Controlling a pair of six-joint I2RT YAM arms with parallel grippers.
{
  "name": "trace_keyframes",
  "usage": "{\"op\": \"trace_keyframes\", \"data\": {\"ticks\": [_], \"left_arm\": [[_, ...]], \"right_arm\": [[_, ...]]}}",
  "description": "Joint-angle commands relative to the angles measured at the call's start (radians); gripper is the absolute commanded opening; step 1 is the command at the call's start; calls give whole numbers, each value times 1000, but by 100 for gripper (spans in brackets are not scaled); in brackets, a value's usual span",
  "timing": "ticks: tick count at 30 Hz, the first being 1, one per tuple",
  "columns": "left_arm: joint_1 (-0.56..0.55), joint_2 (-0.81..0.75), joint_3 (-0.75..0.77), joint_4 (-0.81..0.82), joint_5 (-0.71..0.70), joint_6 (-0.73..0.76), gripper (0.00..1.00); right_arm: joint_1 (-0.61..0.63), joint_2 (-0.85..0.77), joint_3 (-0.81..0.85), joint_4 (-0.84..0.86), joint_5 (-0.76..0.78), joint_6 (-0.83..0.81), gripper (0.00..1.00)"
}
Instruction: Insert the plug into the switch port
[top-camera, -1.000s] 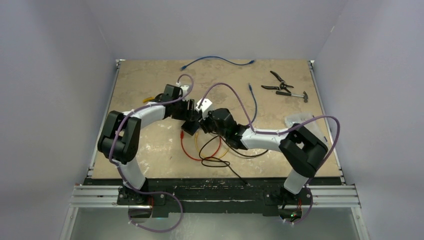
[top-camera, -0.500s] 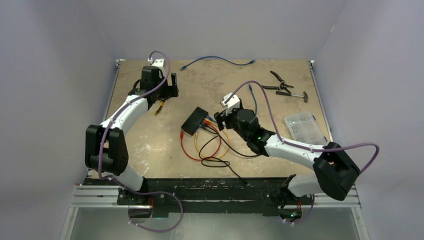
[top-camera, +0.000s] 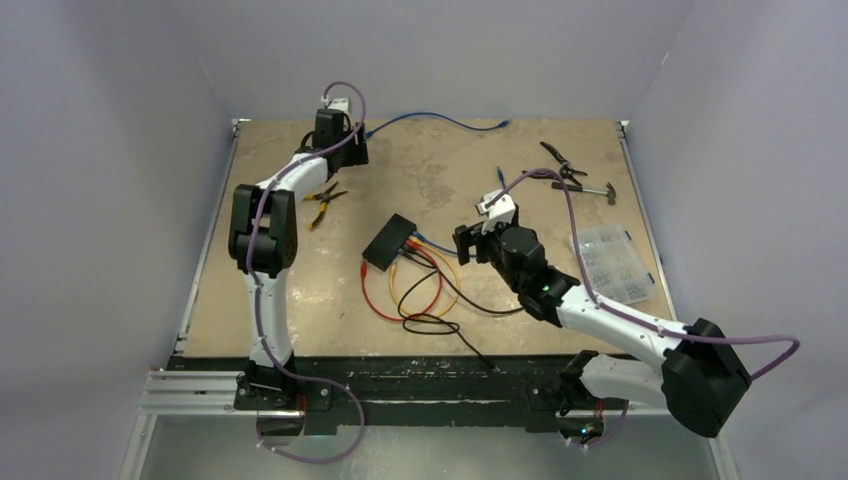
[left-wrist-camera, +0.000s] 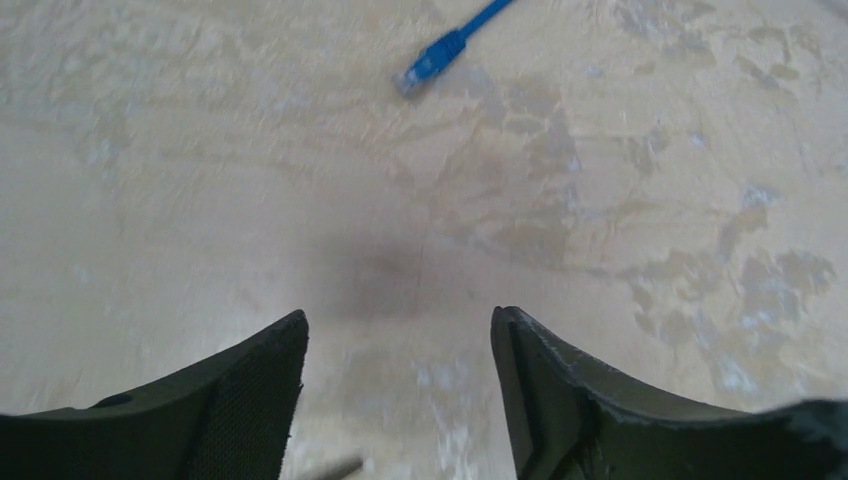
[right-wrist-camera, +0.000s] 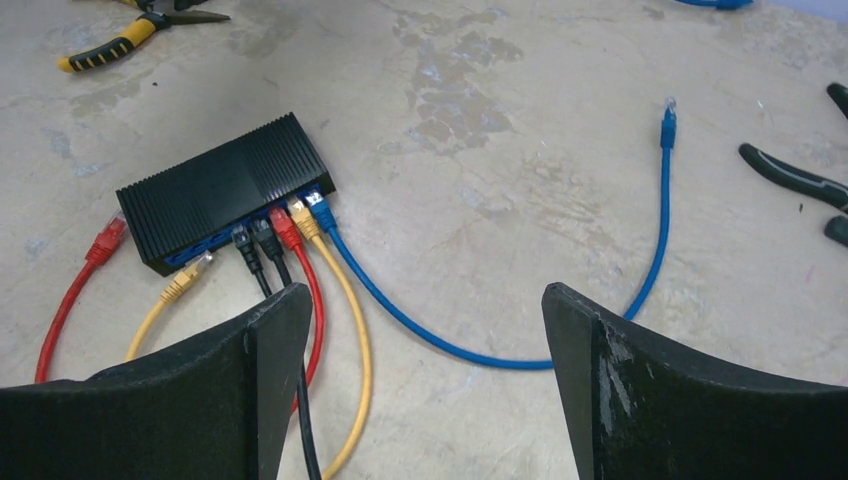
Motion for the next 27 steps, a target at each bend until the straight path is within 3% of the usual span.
{"op": "trace_keyframes", "data": {"ticks": [1,6,13,20,27], "left_arm": [[3,111,144,168,27,-31,62],[5,251,218,298,30,-23,58],[5,416,358,358,9,30,57],[11,514,406,440,-21,61,56],[16,570,448,455,48,35,44]], "right_arm": [[-7,-90,-28,-72,50,84,87],[-10,-174,-44,-149,80,143,88],[-9,-247,-39,-246,120,196,88],[-10,-281,-23,-300,133,224,88],[-11,-256,8,-316,127,217,88]]}}
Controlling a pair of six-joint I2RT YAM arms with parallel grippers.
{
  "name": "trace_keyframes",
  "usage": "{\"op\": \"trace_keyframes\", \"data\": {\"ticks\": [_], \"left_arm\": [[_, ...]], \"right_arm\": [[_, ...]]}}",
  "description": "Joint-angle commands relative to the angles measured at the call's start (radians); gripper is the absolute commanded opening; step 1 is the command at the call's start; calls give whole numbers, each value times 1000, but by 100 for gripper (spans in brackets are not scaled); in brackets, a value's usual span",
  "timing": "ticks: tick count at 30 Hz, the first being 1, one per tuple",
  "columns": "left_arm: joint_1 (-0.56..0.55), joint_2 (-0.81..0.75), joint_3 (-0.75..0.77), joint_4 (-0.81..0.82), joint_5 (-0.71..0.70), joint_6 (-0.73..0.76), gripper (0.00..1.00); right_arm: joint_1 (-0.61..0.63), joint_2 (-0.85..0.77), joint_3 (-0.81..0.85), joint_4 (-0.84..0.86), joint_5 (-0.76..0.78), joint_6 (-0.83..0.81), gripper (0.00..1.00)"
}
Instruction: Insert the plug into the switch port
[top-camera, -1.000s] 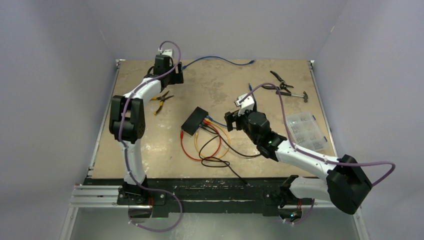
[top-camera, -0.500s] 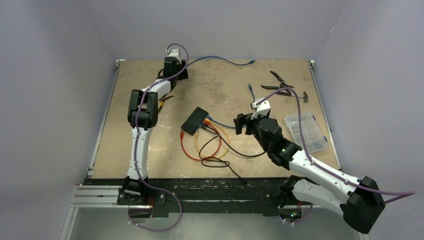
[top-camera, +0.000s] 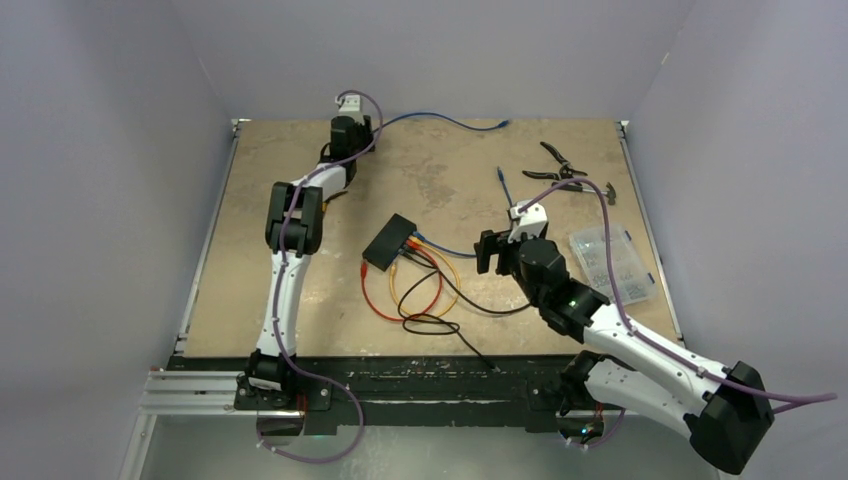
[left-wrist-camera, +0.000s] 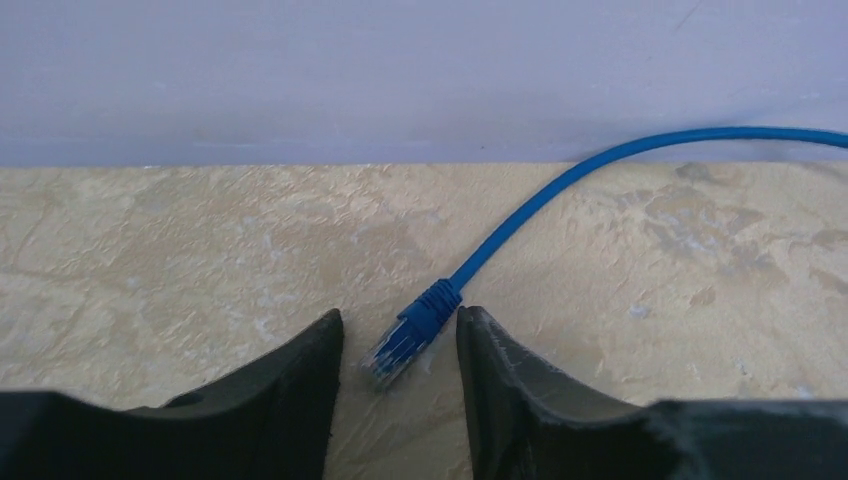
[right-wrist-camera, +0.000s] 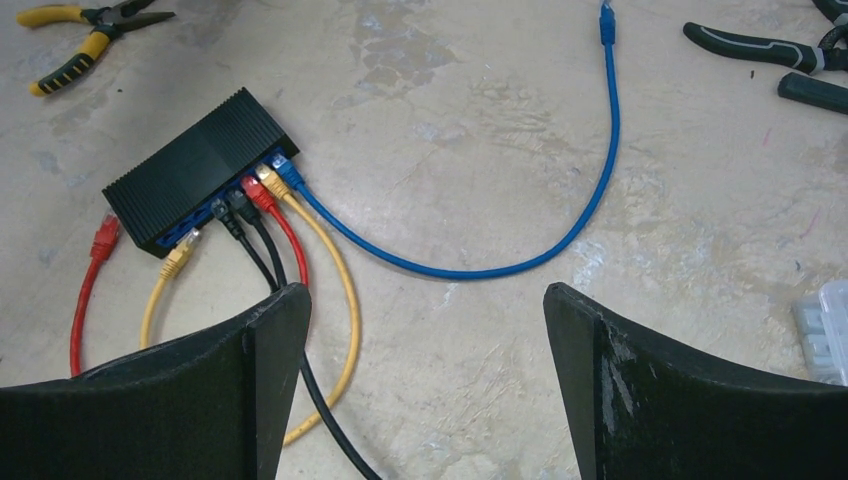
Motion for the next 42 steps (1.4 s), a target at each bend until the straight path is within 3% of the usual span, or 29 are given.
{"op": "trace_keyframes", "data": {"ticks": [1,6,12,15,19,35,42], "left_arm": [[12,45,33,-1,91,-18,38],[10,-3,-41,-38,189,-36,10],[10,-224,-364,22,246,-3,0],[14,-356,-529,64,287,-3,0],[11,-494,-615,-38,315,17,0],[-29,-977,-806,-424,501,-67,0],[-95,-1123,-840,-581,565,3,0]], "right_arm": [[-6,14,50,-12,12,12,88],[-6,30,58,3,3,3,88],[-5,21,35,56,-14,-11,88],[-8,25,24,95,-36,-22,88],[-10,39,26,148,-70,-53,88],[-10,94,280,176,-205,-324,88],[-10,189,413,165,-276,-476,99]]}}
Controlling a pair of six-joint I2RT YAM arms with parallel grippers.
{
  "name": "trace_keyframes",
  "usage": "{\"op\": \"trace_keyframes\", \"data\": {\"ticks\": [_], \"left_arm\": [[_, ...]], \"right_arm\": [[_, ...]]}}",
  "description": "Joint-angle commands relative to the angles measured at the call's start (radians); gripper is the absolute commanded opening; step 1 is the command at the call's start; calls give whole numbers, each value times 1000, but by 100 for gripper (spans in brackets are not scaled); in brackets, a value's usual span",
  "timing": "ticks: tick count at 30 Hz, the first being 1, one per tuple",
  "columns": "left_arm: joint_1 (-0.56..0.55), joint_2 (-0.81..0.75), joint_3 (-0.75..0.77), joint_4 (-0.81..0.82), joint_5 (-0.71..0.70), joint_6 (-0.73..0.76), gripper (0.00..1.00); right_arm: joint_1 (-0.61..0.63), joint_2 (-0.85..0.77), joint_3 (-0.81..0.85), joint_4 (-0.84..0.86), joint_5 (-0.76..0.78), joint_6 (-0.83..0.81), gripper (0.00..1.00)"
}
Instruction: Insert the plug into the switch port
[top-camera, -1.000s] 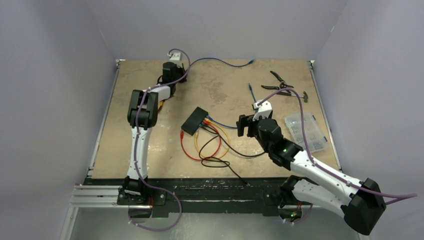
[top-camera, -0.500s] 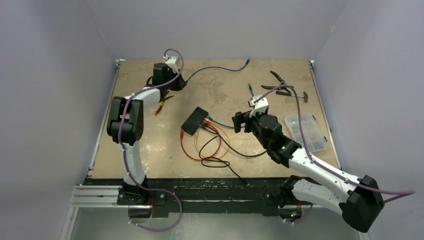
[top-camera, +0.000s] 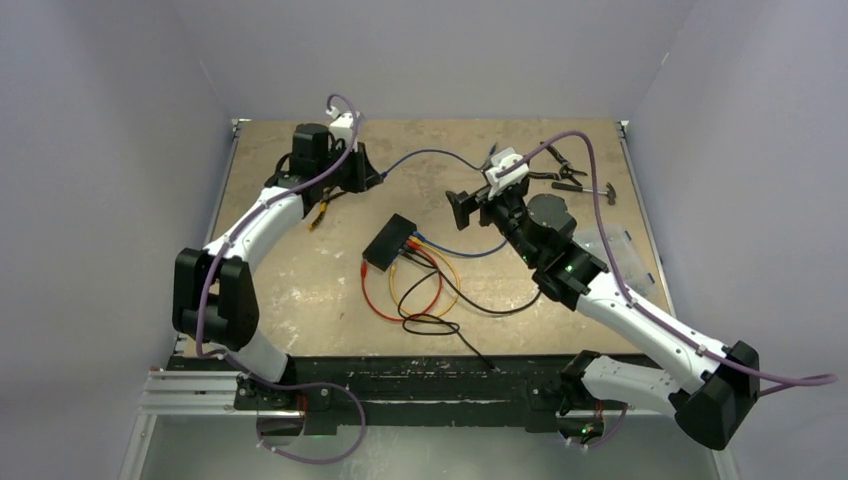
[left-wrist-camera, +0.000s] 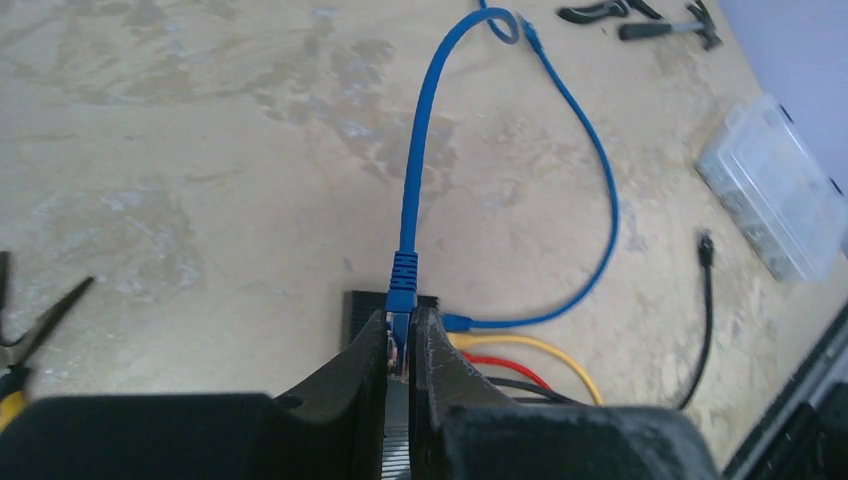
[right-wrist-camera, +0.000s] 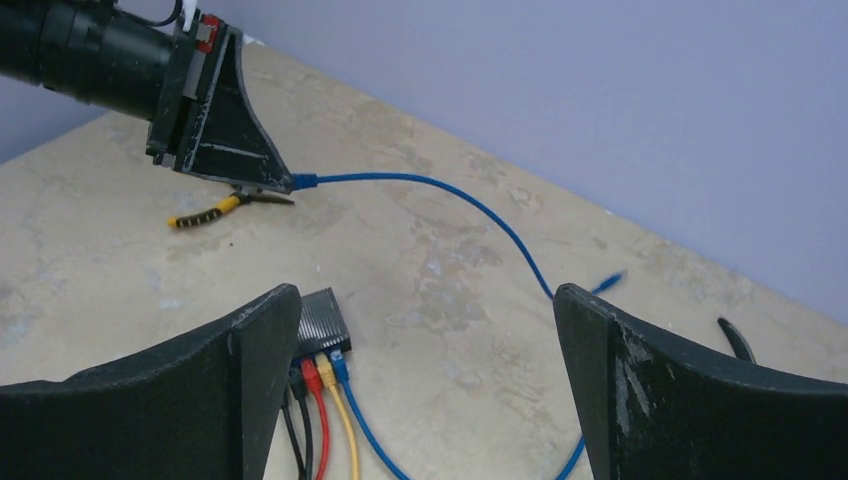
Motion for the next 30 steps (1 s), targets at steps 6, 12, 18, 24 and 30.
{"op": "trace_keyframes", "data": {"ticks": [6,12,18,24,30], "left_arm": [[-103,-130,-44,-218,155,147,0],[-140,-184,-84,-208,267,198,0],[-149,-256,-143,-138,335,228,0],[-149,-225,-134,-132,428,132,0],[-150,-250,-131,-150,458,111,0]], "right_arm": [[-5,55,108,-67,-396,-215,91],[-5,101,118,-125,-572,-295,89],[-8,196,162,-193,-663,-378,84],[-9,219,96,-89,-633,-450,79],[-8,257,92,-62,-608,-534,70]]}}
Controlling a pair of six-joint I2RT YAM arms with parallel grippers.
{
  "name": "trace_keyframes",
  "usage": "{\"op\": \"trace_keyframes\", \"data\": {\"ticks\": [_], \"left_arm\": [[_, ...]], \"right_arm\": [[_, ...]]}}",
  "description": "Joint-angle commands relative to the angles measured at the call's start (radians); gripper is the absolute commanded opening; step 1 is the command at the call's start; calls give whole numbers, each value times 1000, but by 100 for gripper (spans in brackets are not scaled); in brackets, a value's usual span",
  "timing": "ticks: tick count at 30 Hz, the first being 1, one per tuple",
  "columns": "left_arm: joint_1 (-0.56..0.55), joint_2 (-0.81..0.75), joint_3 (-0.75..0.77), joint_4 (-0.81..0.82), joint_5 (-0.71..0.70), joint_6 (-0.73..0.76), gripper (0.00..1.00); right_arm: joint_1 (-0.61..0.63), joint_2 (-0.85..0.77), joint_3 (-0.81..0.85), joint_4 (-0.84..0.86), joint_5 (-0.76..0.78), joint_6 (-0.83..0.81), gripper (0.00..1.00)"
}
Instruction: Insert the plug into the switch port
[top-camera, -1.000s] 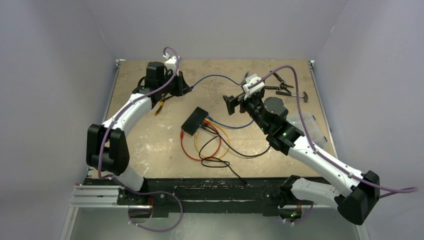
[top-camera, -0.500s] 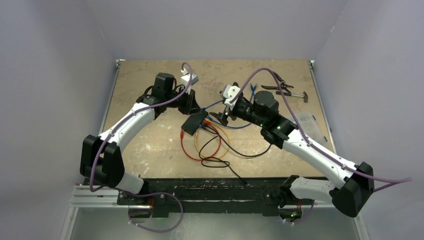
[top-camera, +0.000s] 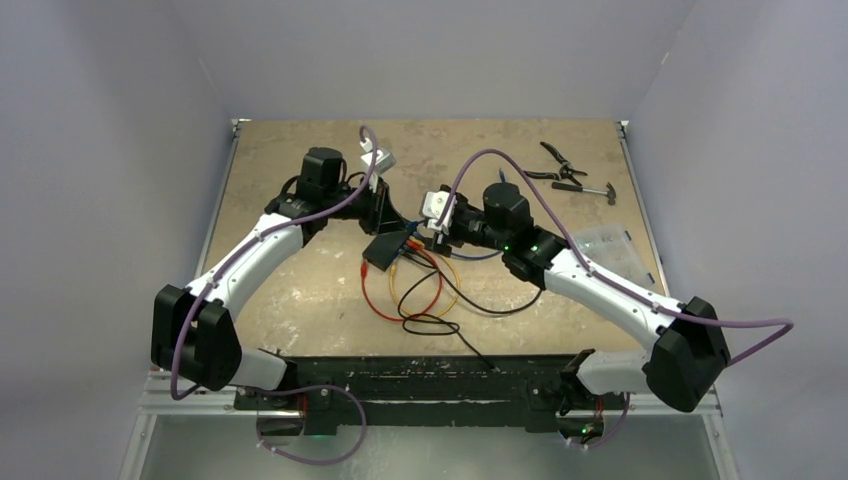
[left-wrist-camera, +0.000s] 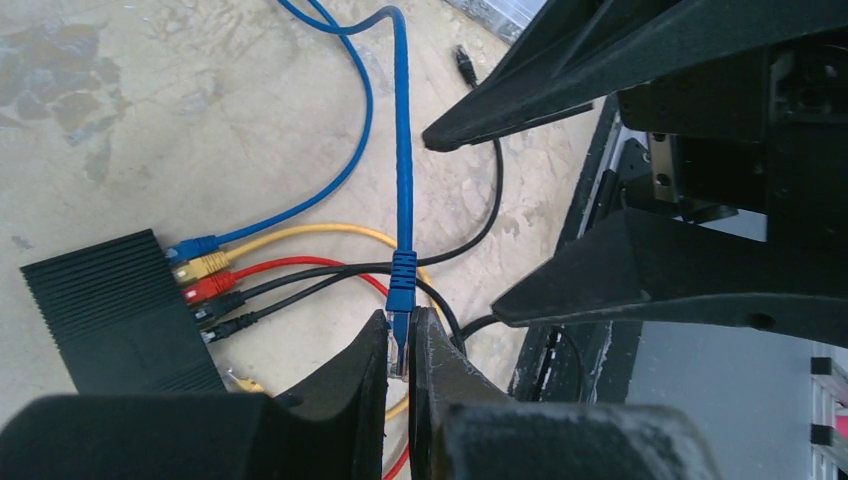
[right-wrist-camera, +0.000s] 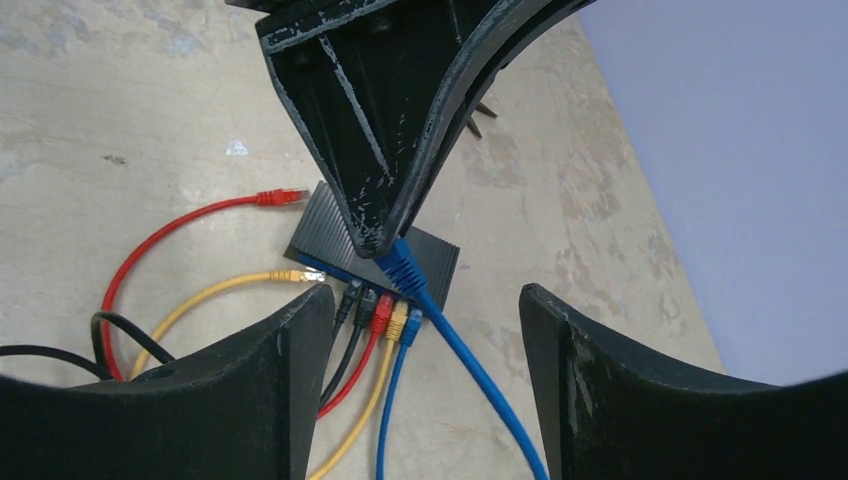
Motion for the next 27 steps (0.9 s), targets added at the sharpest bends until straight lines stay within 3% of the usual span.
{"op": "trace_keyframes", "data": {"ticks": [1,4,12,16,19,27], "left_arm": [[-6,-24,10,18,75,-31,0],[-6,-6,23,16,114,-78,0],[-6,31,66,-37,146,-138,0],[-6,69,101,-93,165,-140,0],[-6,89,114,-104,177,-152,0],[-6,133,151,-142,181,-152,0]], "right_arm": [[-2,19,21,54,-2,-87,67],[-2,41,38,39,-15,-103,59],[16,42,14,38,53,-145,58],[24,43,15,33,35,-143,51],[31,49,19,18,31,-146,42],[36,51,19,-4,20,-143,0]]}}
